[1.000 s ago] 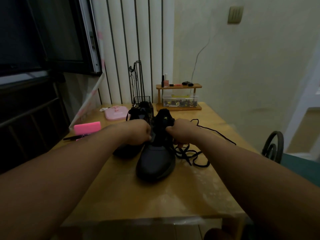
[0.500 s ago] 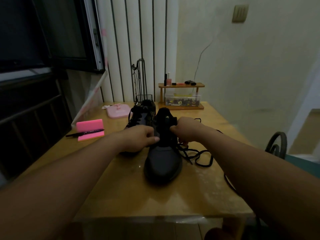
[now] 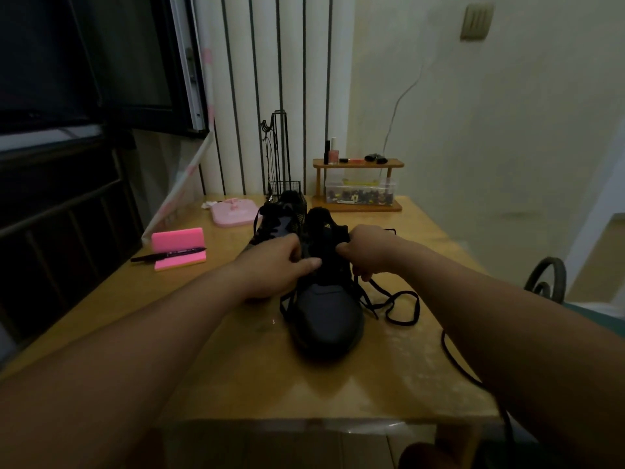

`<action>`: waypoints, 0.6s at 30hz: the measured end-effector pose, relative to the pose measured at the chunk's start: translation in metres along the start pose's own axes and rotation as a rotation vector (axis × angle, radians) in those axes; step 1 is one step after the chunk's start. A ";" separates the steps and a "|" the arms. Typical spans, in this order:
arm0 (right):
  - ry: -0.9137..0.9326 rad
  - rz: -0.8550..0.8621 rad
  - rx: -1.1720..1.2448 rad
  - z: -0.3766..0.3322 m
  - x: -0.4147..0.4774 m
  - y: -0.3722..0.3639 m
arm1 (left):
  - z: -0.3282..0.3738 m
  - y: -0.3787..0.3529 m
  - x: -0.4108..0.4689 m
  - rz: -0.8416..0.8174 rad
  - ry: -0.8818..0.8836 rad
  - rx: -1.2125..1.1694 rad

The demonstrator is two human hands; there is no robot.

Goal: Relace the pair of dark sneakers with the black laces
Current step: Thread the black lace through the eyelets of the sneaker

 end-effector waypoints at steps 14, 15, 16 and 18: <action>-0.016 -0.017 0.012 0.002 -0.001 0.001 | -0.008 -0.009 -0.008 -0.071 0.001 -0.197; -0.005 -0.003 -0.010 0.000 -0.001 0.002 | -0.003 -0.010 -0.006 -0.095 -0.015 -0.151; 0.010 -0.015 -0.032 -0.002 0.000 0.001 | 0.001 -0.010 -0.004 -0.123 -0.025 -0.115; 0.014 -0.057 -0.029 -0.004 -0.001 0.000 | 0.003 -0.008 -0.003 -0.171 -0.034 -0.108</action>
Point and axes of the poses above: each hand's wrist, its own x-axis towards the middle knuckle, its own y-axis out of the back of the hand, z = x × y, the point moved 5 cm from there along x, towards the middle knuckle, and after that the axes turned 2 degrees about -z, right-handed, at the moved point
